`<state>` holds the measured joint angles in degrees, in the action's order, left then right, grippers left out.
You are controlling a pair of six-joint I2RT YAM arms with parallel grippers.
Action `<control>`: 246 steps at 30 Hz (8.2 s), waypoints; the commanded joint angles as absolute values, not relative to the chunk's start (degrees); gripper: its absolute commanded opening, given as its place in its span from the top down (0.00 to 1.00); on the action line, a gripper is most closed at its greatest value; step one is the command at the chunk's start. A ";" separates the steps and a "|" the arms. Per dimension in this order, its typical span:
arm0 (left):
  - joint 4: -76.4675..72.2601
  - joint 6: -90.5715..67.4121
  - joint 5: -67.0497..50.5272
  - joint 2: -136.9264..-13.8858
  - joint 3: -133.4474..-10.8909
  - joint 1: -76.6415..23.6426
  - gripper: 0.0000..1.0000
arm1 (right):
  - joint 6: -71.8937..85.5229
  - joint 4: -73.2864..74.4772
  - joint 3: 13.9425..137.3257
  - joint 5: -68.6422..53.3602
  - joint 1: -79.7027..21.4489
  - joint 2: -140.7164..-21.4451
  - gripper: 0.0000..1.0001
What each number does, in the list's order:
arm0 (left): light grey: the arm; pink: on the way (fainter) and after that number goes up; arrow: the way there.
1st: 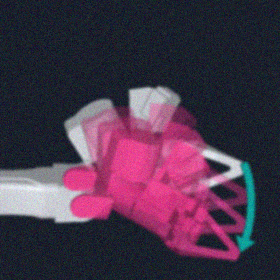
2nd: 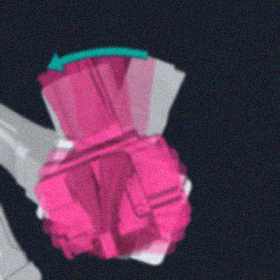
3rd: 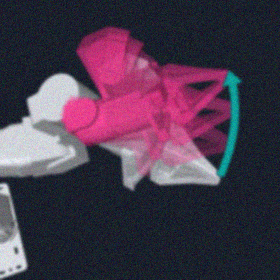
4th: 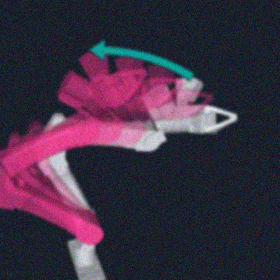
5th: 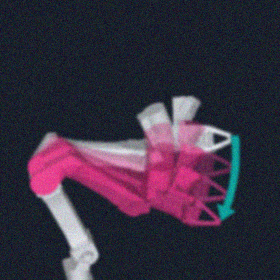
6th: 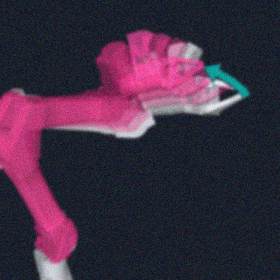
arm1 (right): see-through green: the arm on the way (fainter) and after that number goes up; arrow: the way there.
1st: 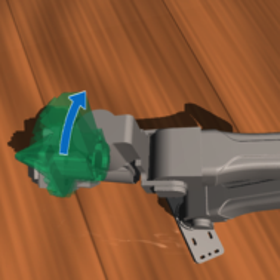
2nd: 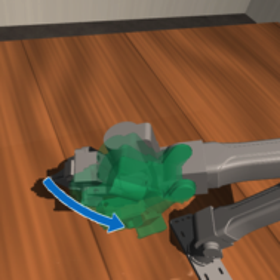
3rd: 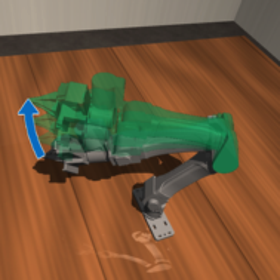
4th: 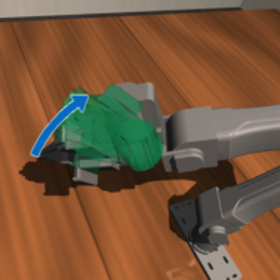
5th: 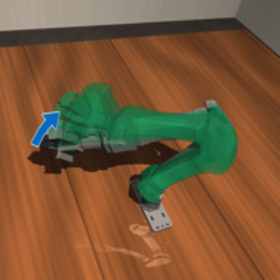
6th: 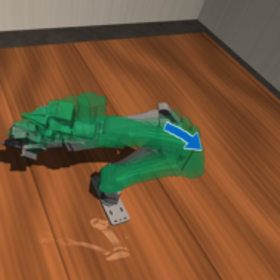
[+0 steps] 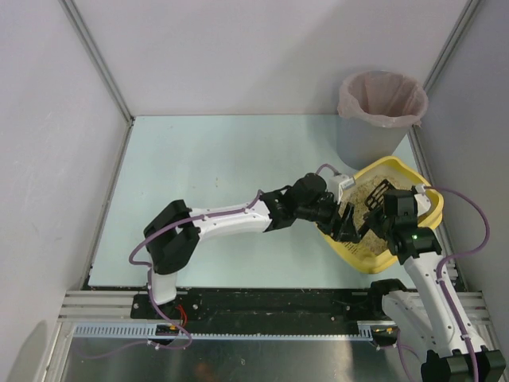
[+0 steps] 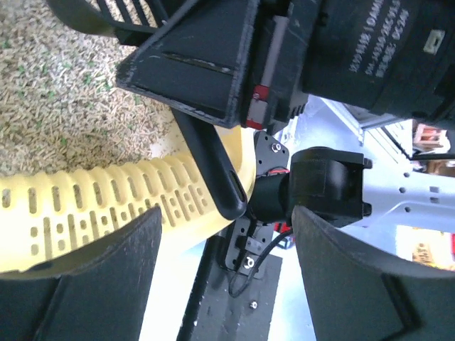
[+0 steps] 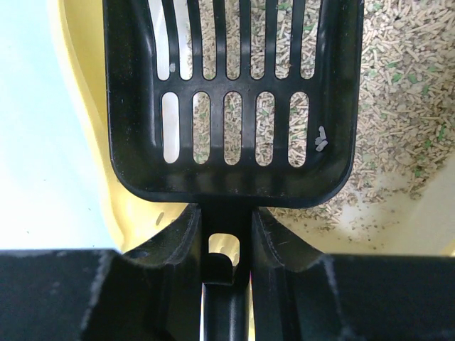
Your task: Clean the litter box
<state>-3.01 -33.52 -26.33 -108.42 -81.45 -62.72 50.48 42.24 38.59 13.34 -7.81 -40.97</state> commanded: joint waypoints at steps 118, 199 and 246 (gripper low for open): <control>14.85 1.67 3.87 -67.41 -64.34 -57.22 0.00 | 25.57 58.98 74.53 -12.67 15.03 -99.14 1.00; 18.02 -1.58 1.93 -67.93 -65.39 -56.78 0.00 | 33.49 39.29 49.58 9.93 -1.95 -67.67 1.00; 19.16 -3.95 -4.04 -68.82 -65.74 -53.18 0.00 | 25.67 47.09 51.67 -6.76 4.30 -59.95 1.00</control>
